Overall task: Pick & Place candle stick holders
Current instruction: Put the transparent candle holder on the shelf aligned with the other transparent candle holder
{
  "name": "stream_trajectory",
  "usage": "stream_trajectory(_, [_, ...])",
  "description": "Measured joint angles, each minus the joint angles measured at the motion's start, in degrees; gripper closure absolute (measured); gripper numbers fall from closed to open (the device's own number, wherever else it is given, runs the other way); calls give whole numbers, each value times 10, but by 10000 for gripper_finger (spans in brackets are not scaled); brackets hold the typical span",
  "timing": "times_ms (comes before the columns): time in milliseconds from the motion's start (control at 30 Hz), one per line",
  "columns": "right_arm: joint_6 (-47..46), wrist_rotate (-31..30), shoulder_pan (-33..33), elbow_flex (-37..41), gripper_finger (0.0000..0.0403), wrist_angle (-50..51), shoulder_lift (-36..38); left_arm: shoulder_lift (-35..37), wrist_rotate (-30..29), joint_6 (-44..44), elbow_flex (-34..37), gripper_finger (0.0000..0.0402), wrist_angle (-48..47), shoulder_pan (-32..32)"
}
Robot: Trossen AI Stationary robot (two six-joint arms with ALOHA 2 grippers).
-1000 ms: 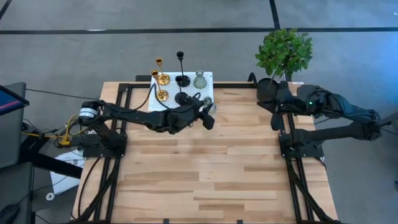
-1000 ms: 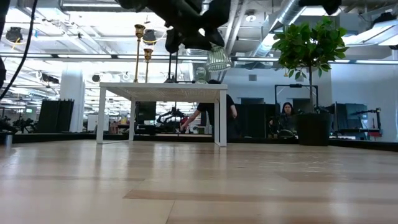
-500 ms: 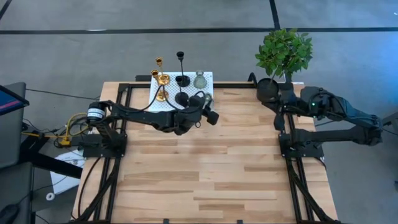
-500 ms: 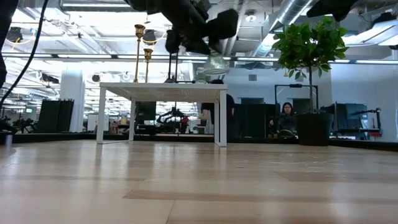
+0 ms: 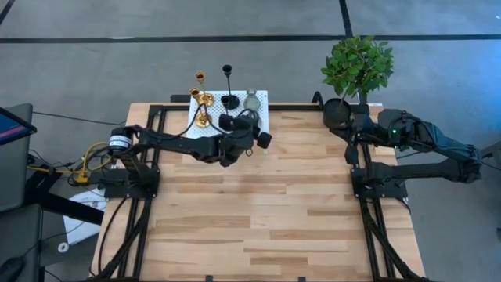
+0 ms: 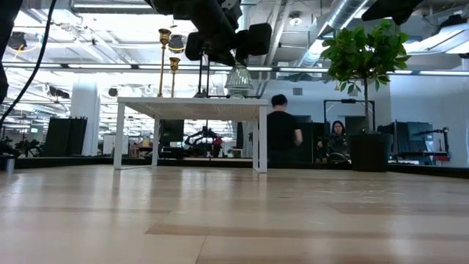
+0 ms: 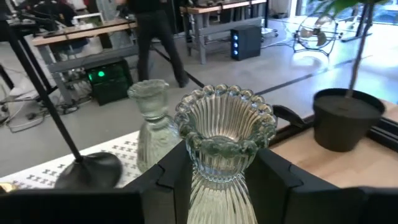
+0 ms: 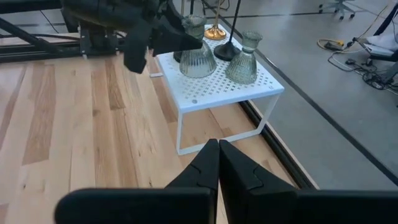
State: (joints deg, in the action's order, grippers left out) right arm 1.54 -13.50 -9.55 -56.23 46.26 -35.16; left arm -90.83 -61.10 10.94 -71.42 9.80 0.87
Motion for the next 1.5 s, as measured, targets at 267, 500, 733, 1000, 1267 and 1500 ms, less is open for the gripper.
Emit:
stream_trajectory(267, [0,0,0,0,403,0,0,0,20,17,0,284,-7,24])
stream_trajectory(500, [0,0,0,0,403,0,0,0,44,60,27,284,-15,35])
stream_trajectory(733, [4,0,0,0,403,0,0,0,47,71,28,284,-12,41])
stream_trajectory(1000, [4,-1,0,0,403,0,0,-9,84,91,28,284,-11,58])
stream_trajectory(1267, [4,-1,0,0,403,0,0,-15,88,91,28,233,-8,59])
stream_trajectory(1500, [4,-1,0,0,403,0,0,-15,91,89,28,156,-10,58])
